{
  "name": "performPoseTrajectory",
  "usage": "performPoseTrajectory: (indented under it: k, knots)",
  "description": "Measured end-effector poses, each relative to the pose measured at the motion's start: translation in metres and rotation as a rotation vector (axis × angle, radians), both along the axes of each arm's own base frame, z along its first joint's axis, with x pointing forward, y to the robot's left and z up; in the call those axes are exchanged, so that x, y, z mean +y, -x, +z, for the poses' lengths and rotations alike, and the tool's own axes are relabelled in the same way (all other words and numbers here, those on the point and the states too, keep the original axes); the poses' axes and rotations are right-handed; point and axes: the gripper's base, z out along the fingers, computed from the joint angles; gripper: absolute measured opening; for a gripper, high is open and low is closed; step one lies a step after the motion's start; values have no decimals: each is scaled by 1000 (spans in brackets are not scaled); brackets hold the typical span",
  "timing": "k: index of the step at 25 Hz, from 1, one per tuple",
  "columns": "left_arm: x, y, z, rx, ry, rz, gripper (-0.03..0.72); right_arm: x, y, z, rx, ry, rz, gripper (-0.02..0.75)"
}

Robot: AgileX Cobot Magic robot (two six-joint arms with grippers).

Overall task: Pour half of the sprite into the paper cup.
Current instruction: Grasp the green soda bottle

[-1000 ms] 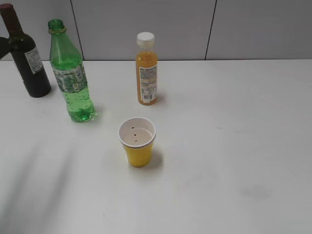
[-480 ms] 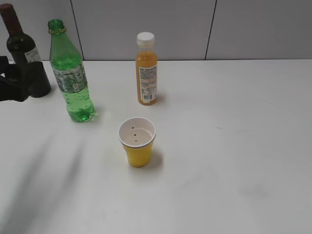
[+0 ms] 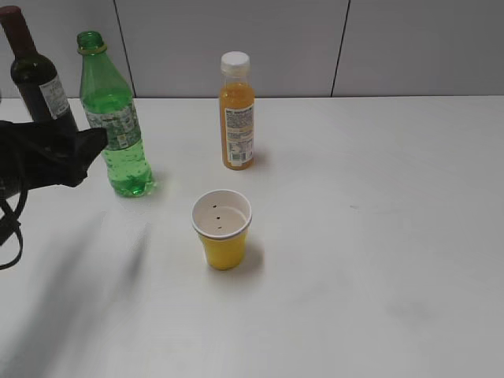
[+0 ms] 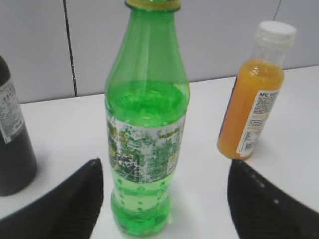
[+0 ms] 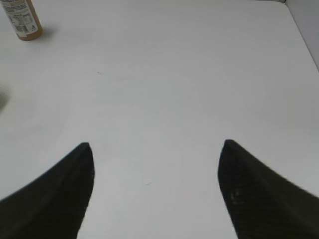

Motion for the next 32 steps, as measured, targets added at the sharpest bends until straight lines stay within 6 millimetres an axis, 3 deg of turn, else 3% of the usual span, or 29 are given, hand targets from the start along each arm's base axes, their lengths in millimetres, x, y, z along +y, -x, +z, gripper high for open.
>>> performPoseTrajectory:
  k: [4,11,17,32]
  knots:
    - [-1,-6,-10,-28,22,9,599,0,0,0,0,0,0,584]
    - [-2,-15,-36,5,22,26,689,0,0,0,0,0,0,584]
    - [1,-22,-47,-54,-8,59,693,0,0,0,0,0,0,583]
    - [-14,-68,-60,-122,-7,24,693,0,0,0,0,0,0,584]
